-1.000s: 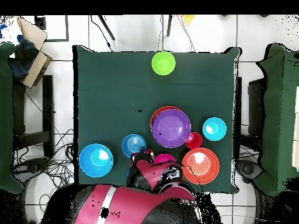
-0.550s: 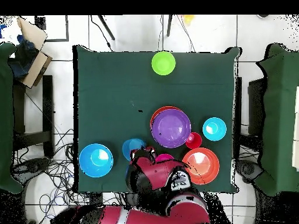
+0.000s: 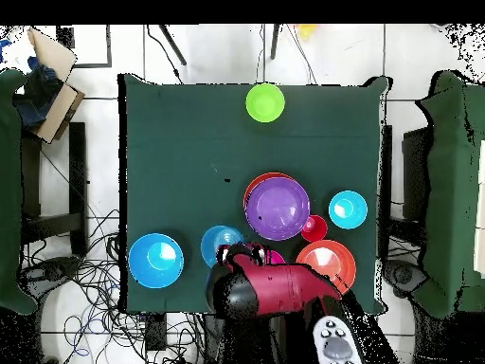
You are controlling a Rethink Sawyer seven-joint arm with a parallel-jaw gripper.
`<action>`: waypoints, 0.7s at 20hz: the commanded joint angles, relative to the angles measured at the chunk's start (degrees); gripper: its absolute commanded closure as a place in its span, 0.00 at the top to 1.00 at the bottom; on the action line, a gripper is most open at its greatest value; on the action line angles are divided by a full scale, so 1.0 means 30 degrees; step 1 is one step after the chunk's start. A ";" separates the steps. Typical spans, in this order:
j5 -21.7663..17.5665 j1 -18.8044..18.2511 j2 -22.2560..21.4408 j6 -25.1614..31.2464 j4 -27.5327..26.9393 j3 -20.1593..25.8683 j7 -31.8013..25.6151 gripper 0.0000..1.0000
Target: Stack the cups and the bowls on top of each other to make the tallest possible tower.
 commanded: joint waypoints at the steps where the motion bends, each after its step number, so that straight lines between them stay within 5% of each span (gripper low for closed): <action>1: 0.2229 -0.0778 -0.3923 0.5289 0.1298 0.4445 -0.1746 0.00; 6: 0.2791 -0.0958 -0.4507 0.7242 0.0431 0.4800 -0.2339 0.00; 14: 0.2536 -0.2667 -0.3440 0.9399 -0.2377 0.6384 -0.3987 0.00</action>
